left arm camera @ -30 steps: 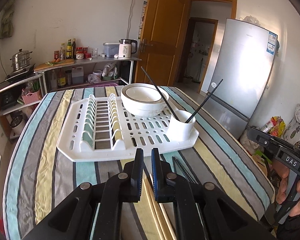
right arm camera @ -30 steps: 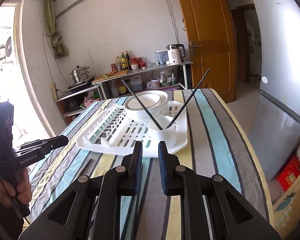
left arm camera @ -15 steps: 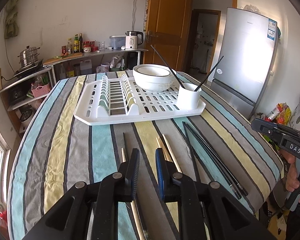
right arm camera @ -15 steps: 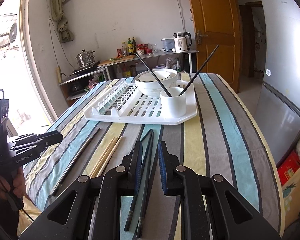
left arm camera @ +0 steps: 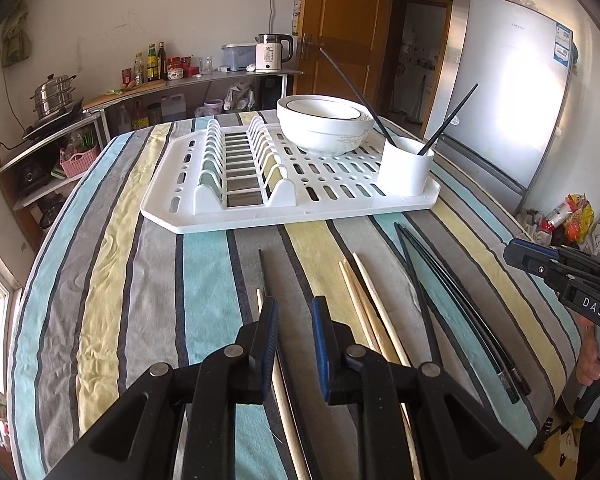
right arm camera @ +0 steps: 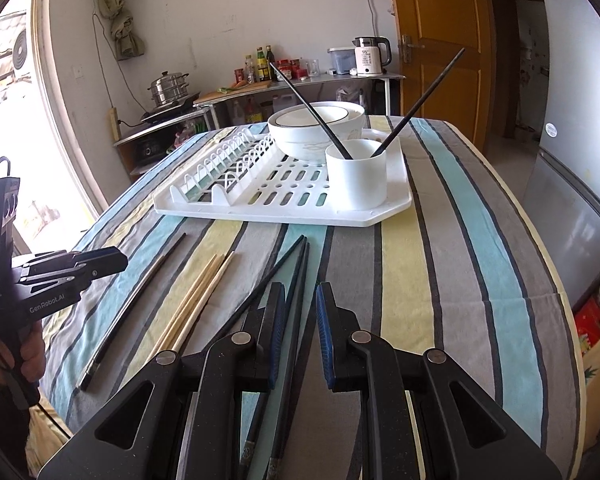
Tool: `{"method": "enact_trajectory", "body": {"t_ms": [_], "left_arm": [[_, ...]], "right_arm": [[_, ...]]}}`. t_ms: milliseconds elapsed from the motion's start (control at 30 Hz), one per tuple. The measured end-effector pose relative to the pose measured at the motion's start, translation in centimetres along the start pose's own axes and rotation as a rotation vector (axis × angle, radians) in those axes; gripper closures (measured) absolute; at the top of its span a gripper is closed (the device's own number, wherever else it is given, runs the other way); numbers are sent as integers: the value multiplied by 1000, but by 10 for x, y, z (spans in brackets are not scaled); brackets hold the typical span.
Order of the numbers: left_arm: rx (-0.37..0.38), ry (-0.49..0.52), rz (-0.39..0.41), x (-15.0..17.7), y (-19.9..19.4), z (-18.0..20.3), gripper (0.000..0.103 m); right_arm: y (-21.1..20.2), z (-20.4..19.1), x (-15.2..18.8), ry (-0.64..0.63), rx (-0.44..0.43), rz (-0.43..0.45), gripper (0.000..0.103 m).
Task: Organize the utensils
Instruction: 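Close the left tool on another black chopstick while the right tool grasps one too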
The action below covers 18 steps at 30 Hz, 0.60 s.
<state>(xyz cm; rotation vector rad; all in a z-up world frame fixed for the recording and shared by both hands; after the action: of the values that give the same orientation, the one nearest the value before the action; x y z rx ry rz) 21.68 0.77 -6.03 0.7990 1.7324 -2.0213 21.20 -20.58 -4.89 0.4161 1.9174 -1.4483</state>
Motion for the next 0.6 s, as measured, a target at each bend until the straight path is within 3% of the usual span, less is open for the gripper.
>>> {"method": "enact_trajectory", "body": {"t_ms": [267,600], "left_arm": [[-19,0,-88,-10,43,-17,86],[-14,22,-151,-15,70,-18,86]], "right_arm": [[45,1,-4,-26,11,-96,86],[77,5,-4,-48,35,-171,86]]}}
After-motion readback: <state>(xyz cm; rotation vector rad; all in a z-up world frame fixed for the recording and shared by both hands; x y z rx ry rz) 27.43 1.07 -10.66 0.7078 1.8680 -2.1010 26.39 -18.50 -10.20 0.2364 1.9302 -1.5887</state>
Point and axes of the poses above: each gripper's, at about its wrist camera, not at the fingertips, and y roughly the way its jaws point, z to its right, x to its underside, the point moved 7 cm from there along y, roughly the way its jaws point, and after that the axes turned 5 degrees about -z, right-handed, at the moved point
